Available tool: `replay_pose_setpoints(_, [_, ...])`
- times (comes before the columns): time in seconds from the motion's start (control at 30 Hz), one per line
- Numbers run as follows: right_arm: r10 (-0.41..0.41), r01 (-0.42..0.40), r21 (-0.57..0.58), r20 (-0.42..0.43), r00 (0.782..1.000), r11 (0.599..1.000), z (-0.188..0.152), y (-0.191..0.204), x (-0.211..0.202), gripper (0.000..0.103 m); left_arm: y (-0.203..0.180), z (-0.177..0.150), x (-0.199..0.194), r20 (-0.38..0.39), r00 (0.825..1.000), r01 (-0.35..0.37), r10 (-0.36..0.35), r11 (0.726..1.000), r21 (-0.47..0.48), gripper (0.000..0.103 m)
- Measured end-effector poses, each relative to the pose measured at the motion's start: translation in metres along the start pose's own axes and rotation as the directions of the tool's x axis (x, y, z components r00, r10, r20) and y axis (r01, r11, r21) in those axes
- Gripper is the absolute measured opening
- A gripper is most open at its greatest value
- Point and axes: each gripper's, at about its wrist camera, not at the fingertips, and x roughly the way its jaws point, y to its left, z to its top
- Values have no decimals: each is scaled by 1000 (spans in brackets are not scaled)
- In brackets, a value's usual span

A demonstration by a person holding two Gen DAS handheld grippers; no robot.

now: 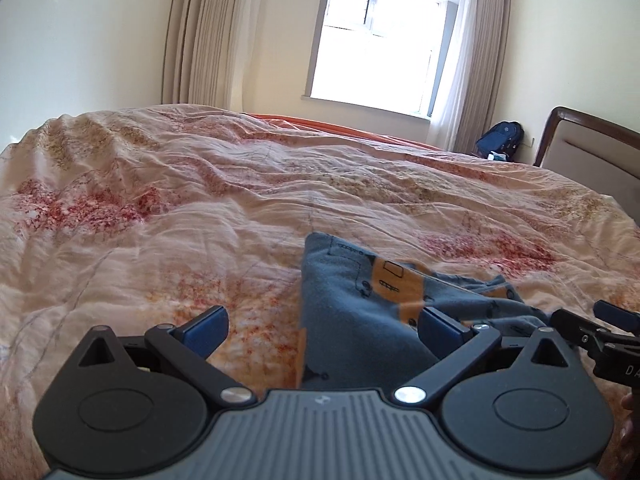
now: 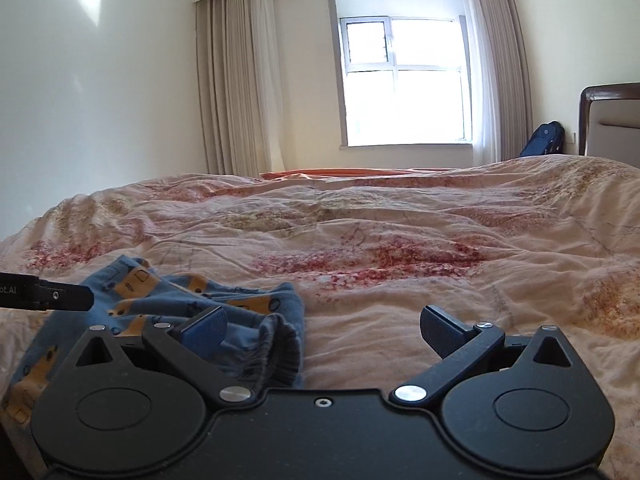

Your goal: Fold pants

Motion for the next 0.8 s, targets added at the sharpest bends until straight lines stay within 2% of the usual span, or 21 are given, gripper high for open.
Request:
replay_pose_setpoints(0.13, [53,-54,-14,-45,998,998,-12,9,-22,103,-7,-18,-24,-52,996,67,-66,997,30,103])
replay_pose_setpoints(0.33, [38,-38,-1,-149,988,999,-39,9,-41,103,-16,-53,-33,-130,991,50,-38,995,91,103])
replay_pose_setpoints(0.8, [5,-9,-20,-183,983,1000,-48,15,-55,103,-11,-58,-37,-132,990,54,-41,994,93,103])
